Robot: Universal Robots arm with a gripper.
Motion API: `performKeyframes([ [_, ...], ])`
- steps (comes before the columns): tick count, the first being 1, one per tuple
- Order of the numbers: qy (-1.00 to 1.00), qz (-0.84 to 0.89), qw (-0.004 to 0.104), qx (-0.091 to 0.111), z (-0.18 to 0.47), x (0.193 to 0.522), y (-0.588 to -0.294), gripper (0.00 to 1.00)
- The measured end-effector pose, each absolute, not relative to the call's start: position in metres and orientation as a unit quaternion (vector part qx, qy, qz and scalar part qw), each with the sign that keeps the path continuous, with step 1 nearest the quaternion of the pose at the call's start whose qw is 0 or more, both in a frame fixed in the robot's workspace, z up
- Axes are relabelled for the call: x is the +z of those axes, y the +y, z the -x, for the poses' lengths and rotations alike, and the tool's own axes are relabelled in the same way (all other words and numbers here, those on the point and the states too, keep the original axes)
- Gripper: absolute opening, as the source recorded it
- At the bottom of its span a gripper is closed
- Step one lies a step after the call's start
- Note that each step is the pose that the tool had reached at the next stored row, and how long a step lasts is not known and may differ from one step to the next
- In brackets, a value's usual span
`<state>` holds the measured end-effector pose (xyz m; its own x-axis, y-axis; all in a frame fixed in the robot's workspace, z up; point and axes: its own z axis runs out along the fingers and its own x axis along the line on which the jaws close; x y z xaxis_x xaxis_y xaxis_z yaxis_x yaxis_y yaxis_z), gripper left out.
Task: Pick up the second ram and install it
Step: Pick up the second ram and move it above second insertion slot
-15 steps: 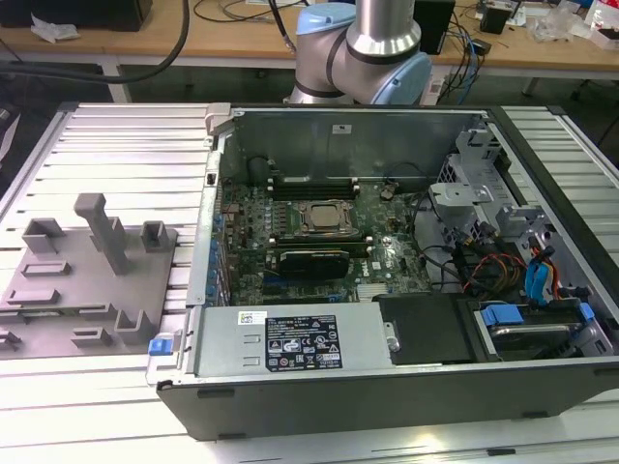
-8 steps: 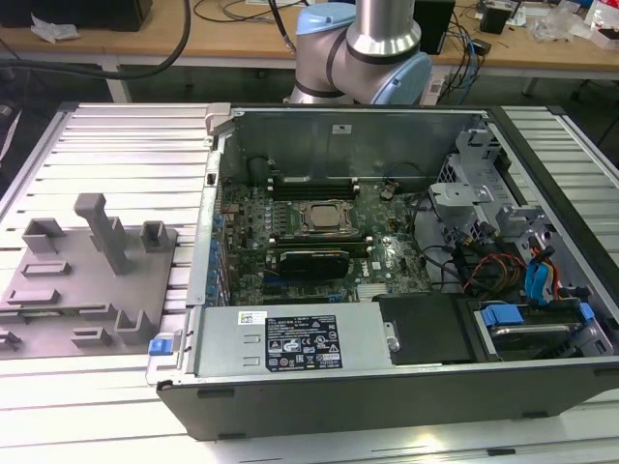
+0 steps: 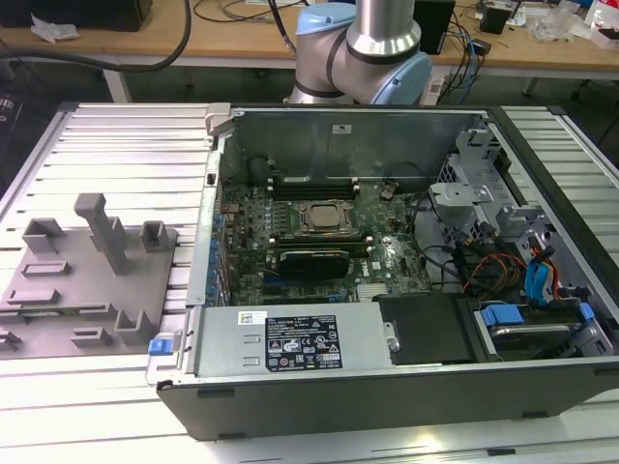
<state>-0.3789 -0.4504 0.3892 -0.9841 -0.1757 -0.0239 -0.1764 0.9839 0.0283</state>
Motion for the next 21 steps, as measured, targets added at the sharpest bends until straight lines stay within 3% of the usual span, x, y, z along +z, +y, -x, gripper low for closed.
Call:
performKeyframes([
  [16, 0.977, 0.213, 0.009, 0.016, 0.3789, 0.3891, -0.4504, 0.11],
  [21, 0.945, 0.326, 0.006, 0.016, 0.3789, 0.3891, -0.4504, 0.11],
])
